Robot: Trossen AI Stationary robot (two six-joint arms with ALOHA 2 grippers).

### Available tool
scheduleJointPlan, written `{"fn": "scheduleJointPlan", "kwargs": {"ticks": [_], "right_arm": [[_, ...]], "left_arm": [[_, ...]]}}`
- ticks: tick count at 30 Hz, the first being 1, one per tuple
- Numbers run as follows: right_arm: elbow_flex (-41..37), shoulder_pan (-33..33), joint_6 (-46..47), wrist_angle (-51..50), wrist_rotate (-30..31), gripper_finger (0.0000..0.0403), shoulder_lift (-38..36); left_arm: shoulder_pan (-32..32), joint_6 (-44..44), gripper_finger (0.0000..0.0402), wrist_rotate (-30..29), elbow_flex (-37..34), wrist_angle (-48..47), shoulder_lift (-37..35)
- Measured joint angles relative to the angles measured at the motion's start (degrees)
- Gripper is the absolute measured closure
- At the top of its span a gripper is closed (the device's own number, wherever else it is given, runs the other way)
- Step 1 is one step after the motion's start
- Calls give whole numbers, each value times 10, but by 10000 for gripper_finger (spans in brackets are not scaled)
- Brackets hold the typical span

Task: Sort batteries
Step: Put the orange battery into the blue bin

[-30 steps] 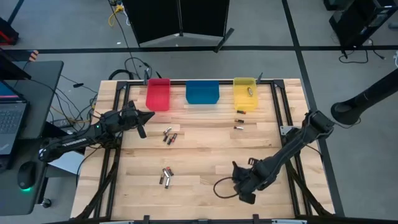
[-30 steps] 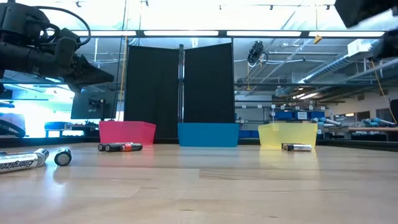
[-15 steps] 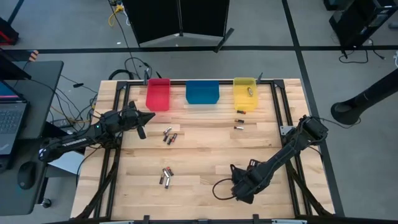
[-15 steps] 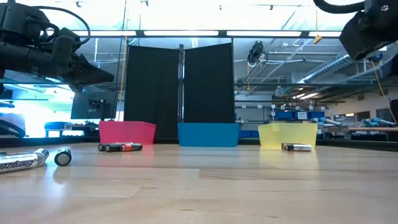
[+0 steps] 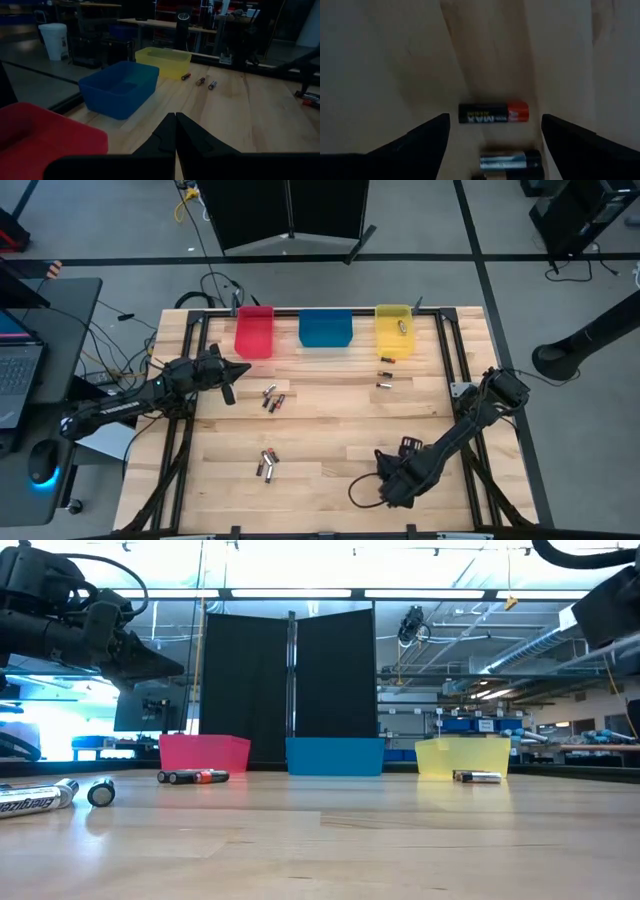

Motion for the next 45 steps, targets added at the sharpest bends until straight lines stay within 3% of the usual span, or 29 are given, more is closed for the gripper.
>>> {"fn": "scheduleJointPlan", "kwargs": {"ticks": [15, 19, 24, 32, 39, 45], "right_arm": [[-41, 0, 8, 58, -2, 81, -2], [-41, 0, 12, 60, -4, 105, -2], [-41, 0, 11, 59, -4, 173, -2], [-43, -3, 7, 57, -4, 174, -6], [-44, -49, 7, 49, 24, 174, -58], [-37, -136, -17, 53, 44, 174, -111]], "left_arm": [[0, -11, 388, 0, 0, 5, 0], [0, -11, 388, 0, 0, 4, 0], [0, -11, 388, 0, 0, 4, 0], [0, -12, 388, 0, 0, 4, 0], [0, -24, 388, -1, 0, 4, 0], [0, -42, 388, -4, 0, 4, 0]]}}
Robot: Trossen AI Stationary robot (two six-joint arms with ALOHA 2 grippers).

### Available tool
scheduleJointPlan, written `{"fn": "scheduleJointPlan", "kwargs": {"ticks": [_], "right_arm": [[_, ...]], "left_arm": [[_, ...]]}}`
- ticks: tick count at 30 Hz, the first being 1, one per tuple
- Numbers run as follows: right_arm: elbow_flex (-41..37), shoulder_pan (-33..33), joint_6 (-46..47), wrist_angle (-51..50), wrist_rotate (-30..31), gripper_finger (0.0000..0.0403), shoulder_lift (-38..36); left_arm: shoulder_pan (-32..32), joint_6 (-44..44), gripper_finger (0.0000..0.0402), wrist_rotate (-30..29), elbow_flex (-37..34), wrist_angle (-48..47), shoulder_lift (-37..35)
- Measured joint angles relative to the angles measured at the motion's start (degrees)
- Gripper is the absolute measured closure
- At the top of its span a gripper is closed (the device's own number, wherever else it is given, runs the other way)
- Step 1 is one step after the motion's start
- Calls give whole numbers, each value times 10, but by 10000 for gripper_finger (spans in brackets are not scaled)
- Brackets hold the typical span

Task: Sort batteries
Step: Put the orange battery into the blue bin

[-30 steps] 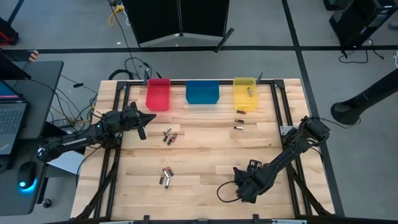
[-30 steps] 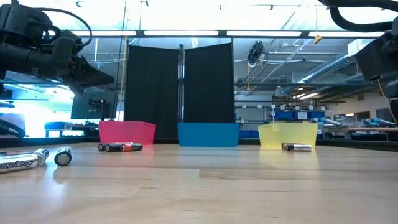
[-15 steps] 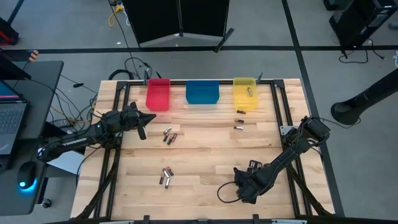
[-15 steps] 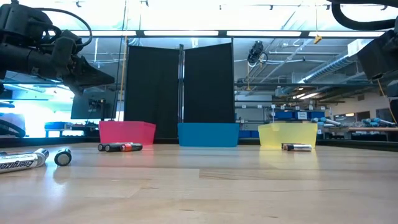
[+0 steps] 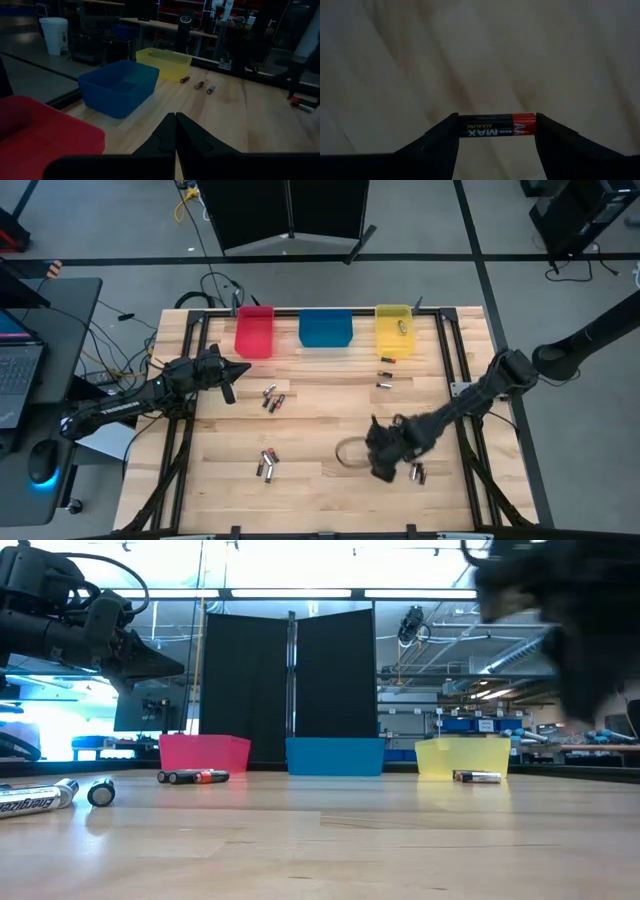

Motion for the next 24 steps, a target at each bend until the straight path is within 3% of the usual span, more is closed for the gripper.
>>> {"fn": "scheduleJointPlan", "kwargs": {"ticks": [13, 24], "right_arm": [[44, -219, -200, 121, 7, 174, -4], [45, -362, -257, 216, -79, 174, -4]], "left_arm": [[0, -30, 388, 10, 0, 0, 0], [0, -28, 388, 27, 0, 0, 4]]}}
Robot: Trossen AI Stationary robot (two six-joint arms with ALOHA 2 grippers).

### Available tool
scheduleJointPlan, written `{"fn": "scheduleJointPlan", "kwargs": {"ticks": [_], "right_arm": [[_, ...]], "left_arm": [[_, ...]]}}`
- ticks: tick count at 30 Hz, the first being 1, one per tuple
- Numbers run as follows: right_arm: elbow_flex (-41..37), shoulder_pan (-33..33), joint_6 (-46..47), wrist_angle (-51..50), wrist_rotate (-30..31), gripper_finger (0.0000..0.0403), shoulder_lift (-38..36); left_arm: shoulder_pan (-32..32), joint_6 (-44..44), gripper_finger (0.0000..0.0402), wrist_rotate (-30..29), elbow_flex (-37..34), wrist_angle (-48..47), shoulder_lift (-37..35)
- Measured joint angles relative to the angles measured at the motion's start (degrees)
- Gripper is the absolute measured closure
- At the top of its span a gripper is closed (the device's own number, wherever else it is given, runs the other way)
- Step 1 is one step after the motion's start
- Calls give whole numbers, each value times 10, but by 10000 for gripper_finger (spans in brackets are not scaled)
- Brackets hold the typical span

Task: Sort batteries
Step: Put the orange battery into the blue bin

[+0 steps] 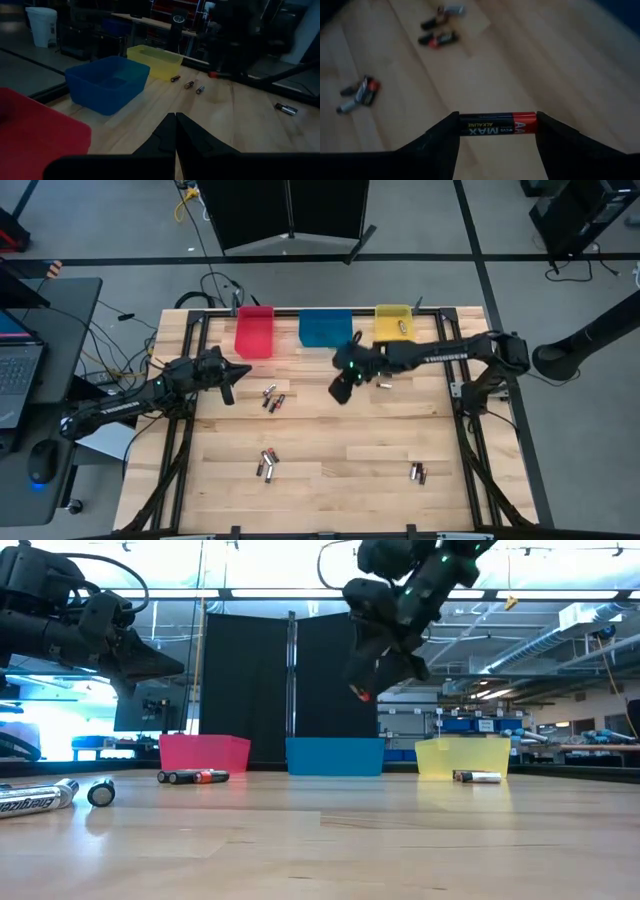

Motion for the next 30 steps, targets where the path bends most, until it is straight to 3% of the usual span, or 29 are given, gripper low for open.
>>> {"fn": "scheduleJointPlan", "kwargs": {"ticks": [4, 8, 21, 30], "right_arm": [[17, -53, -49, 0, -26, 174, 0], [80, -100, -130, -66, -25, 174, 23], [413, -209, -427, -314, -11, 174, 231], [479, -253, -542, -344, -10, 174, 347]], "left_arm": [[0, 0, 388, 1, 0, 0, 7], [0, 1, 388, 0, 0, 0, 12], [0, 2, 388, -30, 0, 0, 12], [0, 17, 388, -48, 0, 0, 12]]}}
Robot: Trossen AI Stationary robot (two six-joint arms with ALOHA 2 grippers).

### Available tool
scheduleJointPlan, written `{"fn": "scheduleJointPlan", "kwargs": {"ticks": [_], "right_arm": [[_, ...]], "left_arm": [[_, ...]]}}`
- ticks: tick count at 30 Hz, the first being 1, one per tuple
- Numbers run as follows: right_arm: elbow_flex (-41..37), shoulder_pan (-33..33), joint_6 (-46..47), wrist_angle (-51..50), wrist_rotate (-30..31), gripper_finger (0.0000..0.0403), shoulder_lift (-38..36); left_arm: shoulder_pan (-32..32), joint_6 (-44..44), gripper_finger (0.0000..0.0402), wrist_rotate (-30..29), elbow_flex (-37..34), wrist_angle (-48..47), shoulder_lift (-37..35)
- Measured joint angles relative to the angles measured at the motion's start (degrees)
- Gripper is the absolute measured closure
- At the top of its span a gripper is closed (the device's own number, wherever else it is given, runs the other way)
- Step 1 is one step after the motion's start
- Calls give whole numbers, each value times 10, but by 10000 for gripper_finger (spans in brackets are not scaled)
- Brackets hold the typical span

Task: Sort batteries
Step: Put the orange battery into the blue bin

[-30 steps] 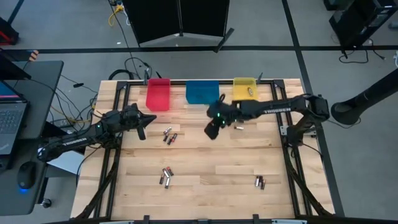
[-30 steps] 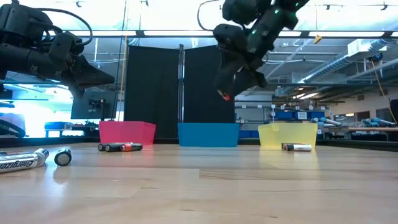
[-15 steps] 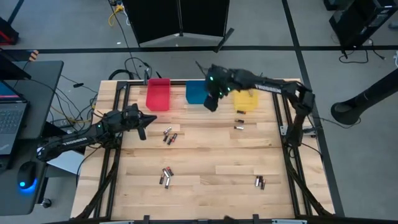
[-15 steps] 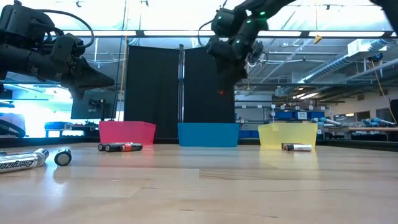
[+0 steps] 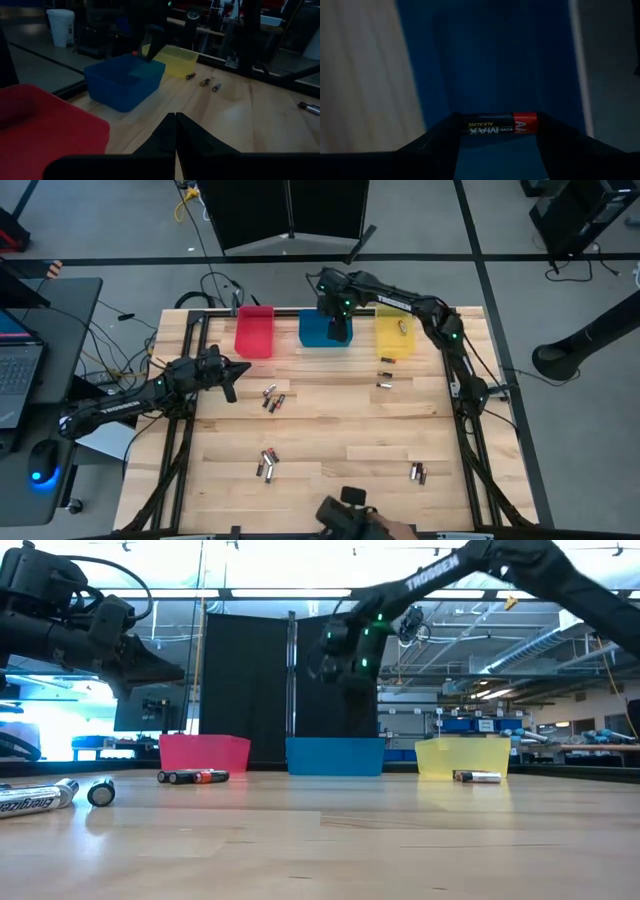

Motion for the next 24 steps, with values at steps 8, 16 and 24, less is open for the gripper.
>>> {"fn": "scheduleJointPlan", "kwargs": {"ticks": [8, 16, 24], "right_arm": [[0, -14, -49, 12, 1, 174, 49], [-1, -21, -74, 28, -2, 174, 51], [-2, -27, -82, 19, -7, 174, 69]], "left_arm": [[0, 15, 388, -8, 0, 0, 13], [0, 15, 388, -20, 0, 0, 54], [0, 15, 388, -20, 0, 25, 85]]}}
